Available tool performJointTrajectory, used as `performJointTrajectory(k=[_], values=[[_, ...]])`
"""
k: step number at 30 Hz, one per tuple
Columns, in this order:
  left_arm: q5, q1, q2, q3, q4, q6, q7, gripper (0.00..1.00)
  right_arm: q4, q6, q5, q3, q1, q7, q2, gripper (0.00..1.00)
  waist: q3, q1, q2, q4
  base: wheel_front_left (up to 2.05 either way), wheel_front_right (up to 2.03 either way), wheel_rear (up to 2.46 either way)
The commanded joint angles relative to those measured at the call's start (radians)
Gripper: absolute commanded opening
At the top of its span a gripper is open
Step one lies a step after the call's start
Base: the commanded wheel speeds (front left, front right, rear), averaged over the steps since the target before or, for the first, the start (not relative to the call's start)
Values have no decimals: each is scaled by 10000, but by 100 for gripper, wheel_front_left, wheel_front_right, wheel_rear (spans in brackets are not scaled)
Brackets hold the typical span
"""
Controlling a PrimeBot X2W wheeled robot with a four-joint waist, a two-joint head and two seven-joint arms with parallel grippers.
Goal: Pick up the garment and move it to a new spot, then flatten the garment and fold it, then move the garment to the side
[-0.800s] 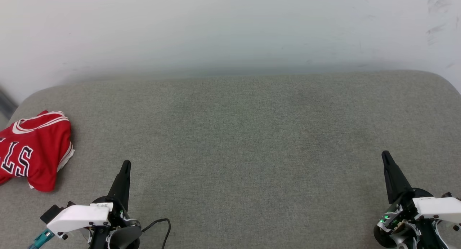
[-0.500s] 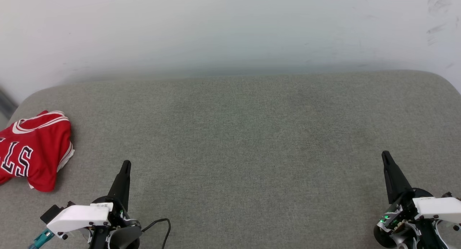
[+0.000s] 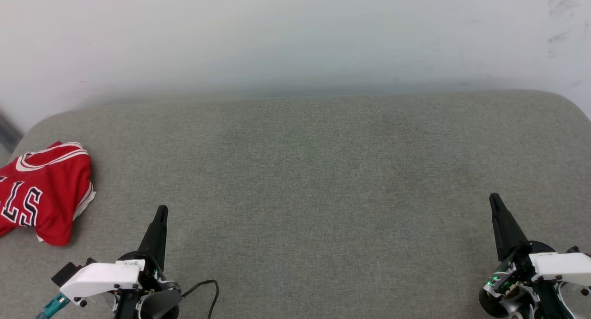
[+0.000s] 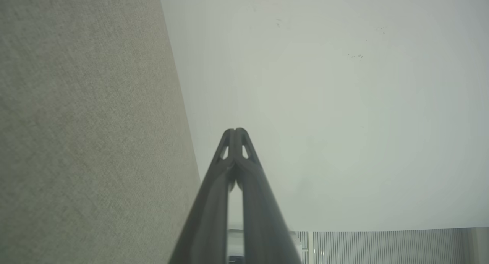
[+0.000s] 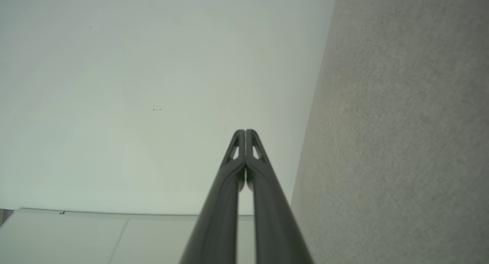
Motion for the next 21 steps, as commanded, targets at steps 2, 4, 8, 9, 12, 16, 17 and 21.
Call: performJointTrajectory(k=[2, 4, 8, 9, 12, 16, 17, 21], values=[[15, -78, -9, 17, 4, -17, 16, 0, 6, 0, -43, 4, -123, 5, 32, 0, 0, 0, 0, 0, 0, 0, 0], [15, -78, -9, 17, 4, -17, 16, 0, 6, 0, -43, 5, -123, 5, 33, 0, 0, 0, 0, 0, 0, 0, 0], [0, 142, -23, -19, 190, 2, -2, 100, 192, -2, 2, 8, 150, -2, 8, 100, 0, 0, 0, 0, 0, 0, 0], [0, 238, -36, -29, 280, 4, -2, 100, 282, -2, 2, 12, 240, -2, 10, 100, 0, 0, 0, 0, 0, 0, 0], [28, 321, -44, -66, 215, 4, -128, 100, 307, -2, -94, 23, 322, -128, 12, 100, 5, 0, 0, -2, 0, 0, 0], [157, 388, -42, -53, 32, 4, -334, 100, 241, -1, -313, 10, 368, -334, 12, 100, 10, 0, 0, -7, 0, 0, 0], [254, 399, -41, -34, 3, 4, -383, 100, 224, -1, -418, -1, 379, -385, 12, 100, 11, 0, 0, -8, 0, 0, 0], [775, 409, -38, 57, -149, 4, -579, 100, 68, -1, -985, -49, 404, -580, 12, 100, 16, 0, 0, -11, 0, 0, 0]])
